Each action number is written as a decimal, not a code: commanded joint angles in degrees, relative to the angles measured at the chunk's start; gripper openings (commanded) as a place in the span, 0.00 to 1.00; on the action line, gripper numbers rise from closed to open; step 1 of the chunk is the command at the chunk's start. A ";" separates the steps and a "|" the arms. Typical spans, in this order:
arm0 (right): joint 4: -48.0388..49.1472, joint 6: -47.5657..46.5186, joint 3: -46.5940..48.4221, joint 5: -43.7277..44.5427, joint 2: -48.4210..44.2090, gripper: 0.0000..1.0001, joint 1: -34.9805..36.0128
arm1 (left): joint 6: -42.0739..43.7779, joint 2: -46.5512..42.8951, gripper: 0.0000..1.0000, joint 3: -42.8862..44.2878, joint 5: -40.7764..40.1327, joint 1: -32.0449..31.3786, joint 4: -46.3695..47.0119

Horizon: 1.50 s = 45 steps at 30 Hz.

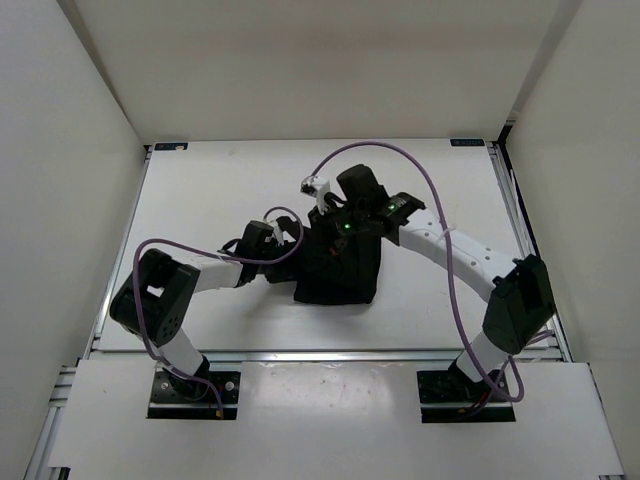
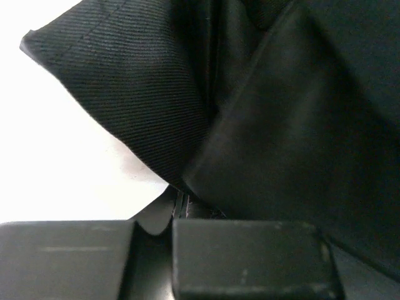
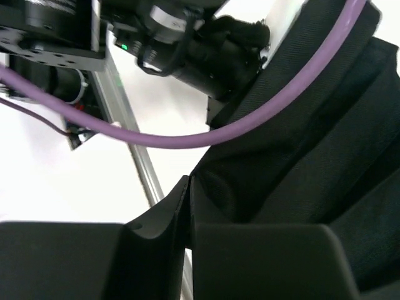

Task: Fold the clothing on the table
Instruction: Fold the skirt

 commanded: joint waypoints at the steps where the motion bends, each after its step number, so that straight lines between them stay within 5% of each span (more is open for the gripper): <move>1: 2.46 0.93 2.14 2.37 2.62 0.07 0.40 | 1.07 0.33 0.00 -2.66 -1.34 1.14 -5.06; 3: 1.24 0.22 3.28 0.89 4.99 0.30 0.13 | 0.63 0.07 0.00 -3.01 -0.64 1.40 -3.50; 5: 0.62 0.31 3.64 0.00 5.35 0.82 -0.57 | 0.54 -0.46 0.00 -3.28 -0.20 2.63 -3.57; 7: 0.79 0.48 4.17 -1.14 3.52 0.99 -1.97 | 0.36 -1.50 0.00 -3.37 0.42 4.12 -4.27; 14: 3.78 3.47 -0.83 -9.23 -8.60 1.00 -10.66 | 4.66 -10.37 0.00 -4.24 -0.46 11.93 -12.17; 16: 2.56 2.95 -3.03 -9.23 -10.29 0.97 -13.48 | 5.46 -13.44 0.00 -3.63 -0.81 13.97 -15.15; 17: 2.20 2.69 -4.00 -9.14 -10.82 0.84 -15.84 | 6.68 -15.73 0.00 -1.54 -1.25 14.67 -18.04; 20: -0.08 0.40 -7.52 -9.14 -12.49 0.05 -22.08 | 9.41 -22.66 0.00 5.22 -2.04 13.10 -22.37; 21: -1.57 -1.25 -7.87 -8.53 -12.23 0.01 -23.76 | 10.29 -24.17 0.00 7.60 -1.00 11.18 -21.86; 23: -3.08 -4.33 -10.05 -9.13 -12.14 0.00 -25.87 | 7.25 -28.65 0.00 8.59 7.22 8.80 -13.21; 26: -2.56 -5.23 -13.22 -11.94 -11.09 0.00 -28.69 | -13.30 -26.76 0.00 4.31 25.75 7.30 11.34; 28: -1.68 -6.10 -15.07 -14.22 -9.95 0.01 -29.58 | -27.72 -23.94 0.00 2.09 30.11 1.70 26.66; 34: 0.26 -7.95 -20.35 -19.25 -7.40 0.00 -29.14 | -41.08 -8.75 0.00 11.13 31.61 -9.93 42.27; 45: 2.20 -4.87 -18.51 -22.24 -1.25 0.01 -28.18 | -33.22 -5.29 0.00 0.69 26.17 -5.46 30.90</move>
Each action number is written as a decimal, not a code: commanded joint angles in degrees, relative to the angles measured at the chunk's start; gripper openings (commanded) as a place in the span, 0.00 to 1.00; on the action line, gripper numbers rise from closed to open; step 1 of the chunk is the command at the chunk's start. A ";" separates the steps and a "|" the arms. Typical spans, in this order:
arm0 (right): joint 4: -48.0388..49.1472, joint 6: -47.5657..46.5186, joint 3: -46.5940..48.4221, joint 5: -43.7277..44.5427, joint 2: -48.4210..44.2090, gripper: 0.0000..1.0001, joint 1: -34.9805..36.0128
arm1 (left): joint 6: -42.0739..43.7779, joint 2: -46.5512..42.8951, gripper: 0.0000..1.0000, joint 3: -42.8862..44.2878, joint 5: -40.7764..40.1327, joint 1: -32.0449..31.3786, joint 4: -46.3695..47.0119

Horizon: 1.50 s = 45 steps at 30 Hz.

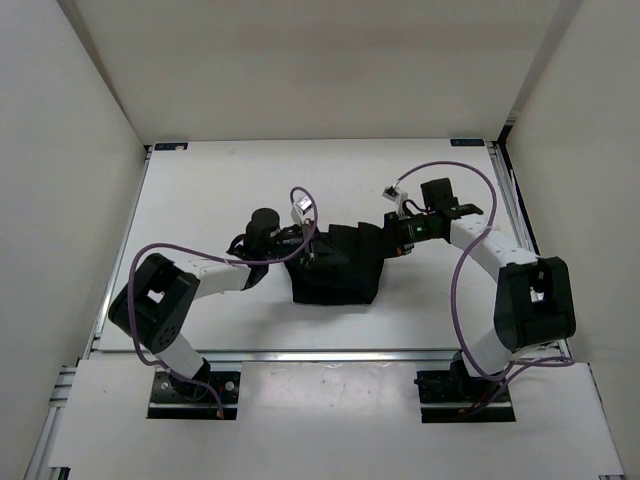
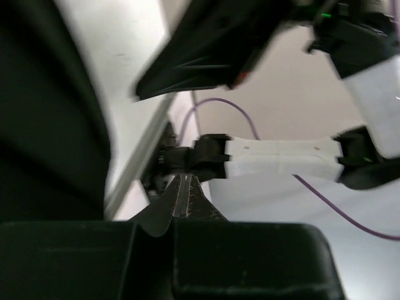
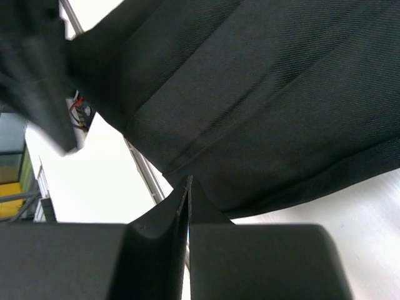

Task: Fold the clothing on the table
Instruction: Fold the skirt

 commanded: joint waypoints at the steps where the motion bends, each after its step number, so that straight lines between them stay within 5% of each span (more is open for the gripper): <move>1: 1.63 0.94 2.36 -2.52 2.10 0.00 0.72 | 3.16 -3.63 0.00 -3.88 -1.59 1.45 -3.23; 12: -0.49 -0.64 7.11 -3.04 6.06 0.00 4.94 | 13.08 -3.72 0.00 -13.74 -7.56 4.71 -11.94; 20: -9.96 -15.39 9.04 -6.40 6.85 0.00 8.89 | 19.86 0.49 0.00 -10.50 -10.81 7.25 -19.75; 26: -17.10 -21.99 9.93 -7.27 8.78 0.00 11.54 | 18.72 -8.17 0.00 -4.95 -12.39 8.22 -21.53; 30: -20.77 -22.70 11.41 -7.62 13.61 0.00 11.80 | 14.16 -15.75 0.00 -3.63 -11.53 9.54 -18.02; 34: -28.58 -22.70 16.59 -7.87 27.73 0.00 9.79 | 7.39 -14.54 0.00 -2.84 -4.51 6.56 -13.09; 41: -21.07 -14.63 16.70 2.47 31.99 0.00 8.20 | 11.95 -9.43 0.00 -10.31 -1.33 1.02 -16.95; 45: -19.03 -12.95 16.61 0.83 31.38 0.00 7.32 | 18.09 -8.91 0.00 -7.95 -1.33 1.11 -24.32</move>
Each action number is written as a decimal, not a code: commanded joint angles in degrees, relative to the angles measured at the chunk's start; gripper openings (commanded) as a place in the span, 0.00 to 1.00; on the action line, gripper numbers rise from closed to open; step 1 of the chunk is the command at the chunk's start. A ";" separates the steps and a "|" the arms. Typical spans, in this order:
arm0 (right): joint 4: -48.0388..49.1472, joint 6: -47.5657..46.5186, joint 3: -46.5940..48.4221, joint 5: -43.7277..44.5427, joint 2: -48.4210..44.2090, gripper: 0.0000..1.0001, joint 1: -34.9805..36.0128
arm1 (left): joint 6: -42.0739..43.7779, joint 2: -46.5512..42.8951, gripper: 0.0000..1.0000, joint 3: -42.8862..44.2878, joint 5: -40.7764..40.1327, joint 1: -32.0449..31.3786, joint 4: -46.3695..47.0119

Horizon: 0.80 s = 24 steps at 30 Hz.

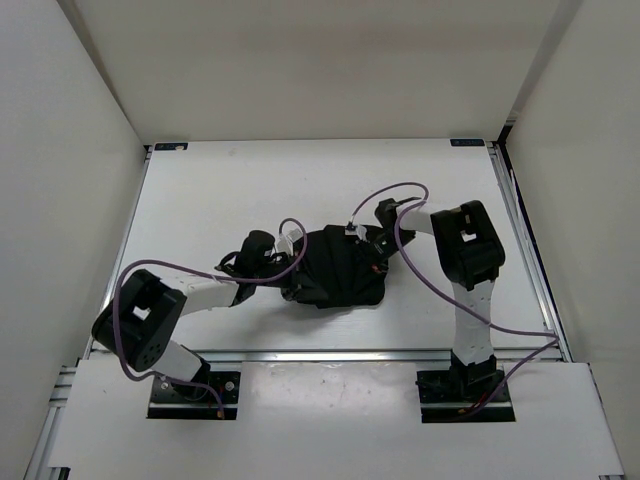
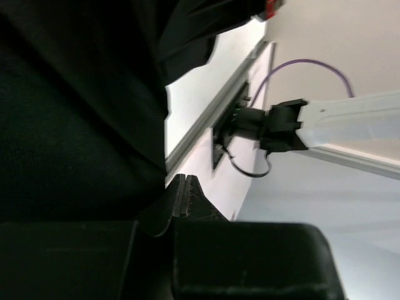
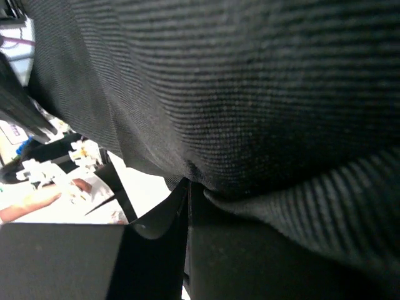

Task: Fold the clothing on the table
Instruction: Fold the skirt

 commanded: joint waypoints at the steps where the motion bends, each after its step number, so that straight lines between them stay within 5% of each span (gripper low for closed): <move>1: 4.18 2.18 0.52 -0.28 -3.00 0.00 -1.23 | 5.23 -1.13 0.00 2.42 1.85 -0.05 -3.24; 7: 0.75 0.07 3.51 -11.74 -10.81 0.00 -3.95 | 8.21 3.53 0.00 6.20 2.56 -1.37 -5.78; 12: 0.60 -7.55 -0.44 0.26 -17.07 0.00 0.33 | 11.29 7.13 0.00 4.36 0.71 -2.25 -8.69; 24: -16.83 -14.09 6.67 -3.22 4.71 0.00 -1.49 | 15.87 14.17 0.00 4.09 -2.64 0.47 -10.62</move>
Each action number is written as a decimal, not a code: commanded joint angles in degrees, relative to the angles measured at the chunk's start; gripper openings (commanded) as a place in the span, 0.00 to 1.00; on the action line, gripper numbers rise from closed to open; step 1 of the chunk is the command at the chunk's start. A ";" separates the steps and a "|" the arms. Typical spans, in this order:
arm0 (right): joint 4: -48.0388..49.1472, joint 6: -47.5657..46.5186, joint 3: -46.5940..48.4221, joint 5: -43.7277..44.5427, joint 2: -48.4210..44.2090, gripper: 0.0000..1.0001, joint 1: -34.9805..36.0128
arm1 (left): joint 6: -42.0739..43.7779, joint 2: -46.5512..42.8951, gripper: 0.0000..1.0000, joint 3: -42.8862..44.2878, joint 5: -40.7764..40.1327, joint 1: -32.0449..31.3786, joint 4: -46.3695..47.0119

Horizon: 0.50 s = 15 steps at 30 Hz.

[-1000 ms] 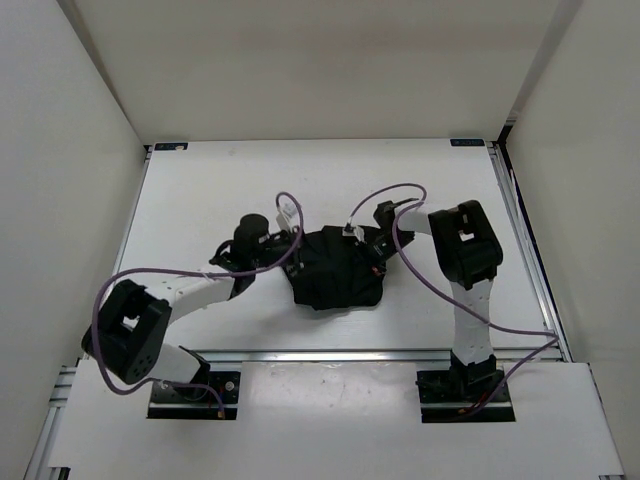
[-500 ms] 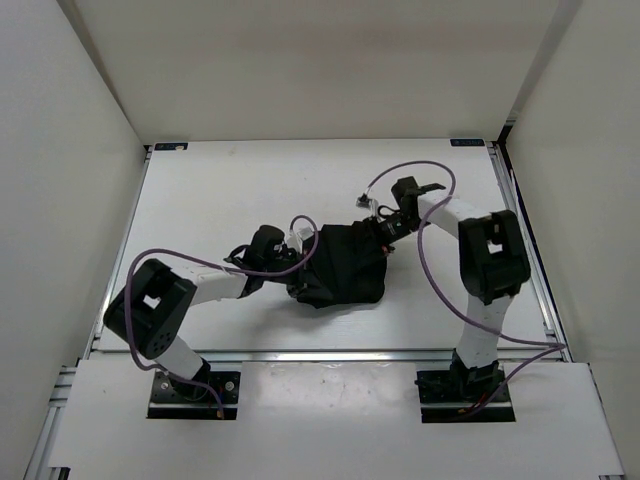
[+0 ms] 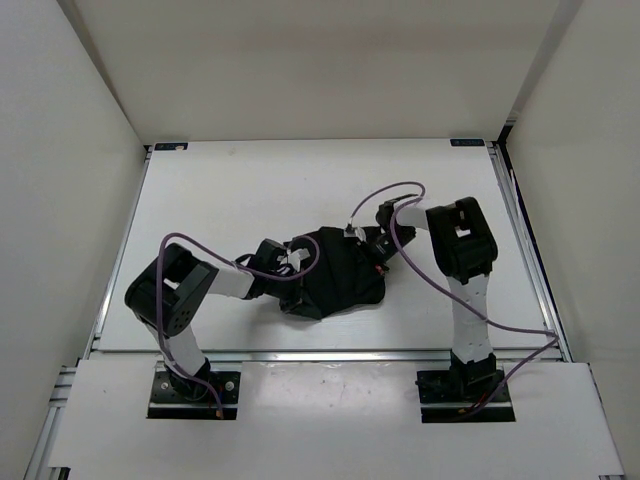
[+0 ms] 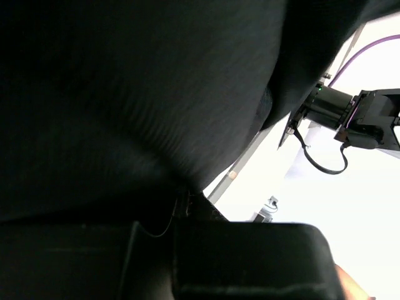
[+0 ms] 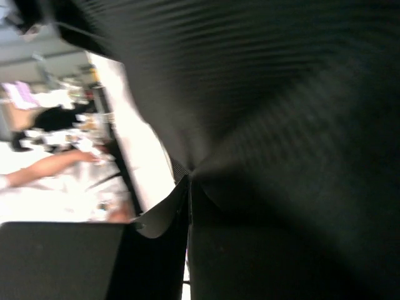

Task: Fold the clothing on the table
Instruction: Fold the skirt

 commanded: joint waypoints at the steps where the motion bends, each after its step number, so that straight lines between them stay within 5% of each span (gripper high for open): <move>1: -4.89 -0.64 2.17 0.22 3.38 0.00 -2.30 | 2.44 0.77 0.00 1.70 -2.55 0.76 -0.81; 10: -11.20 -7.99 9.29 -5.20 -4.58 0.00 -4.94 | -1.16 -8.51 0.00 2.15 -0.89 3.74 2.26; 15: -5.95 -5.57 8.59 -6.29 -13.65 0.00 -5.65 | -8.61 -23.29 0.00 2.33 -2.01 5.93 16.74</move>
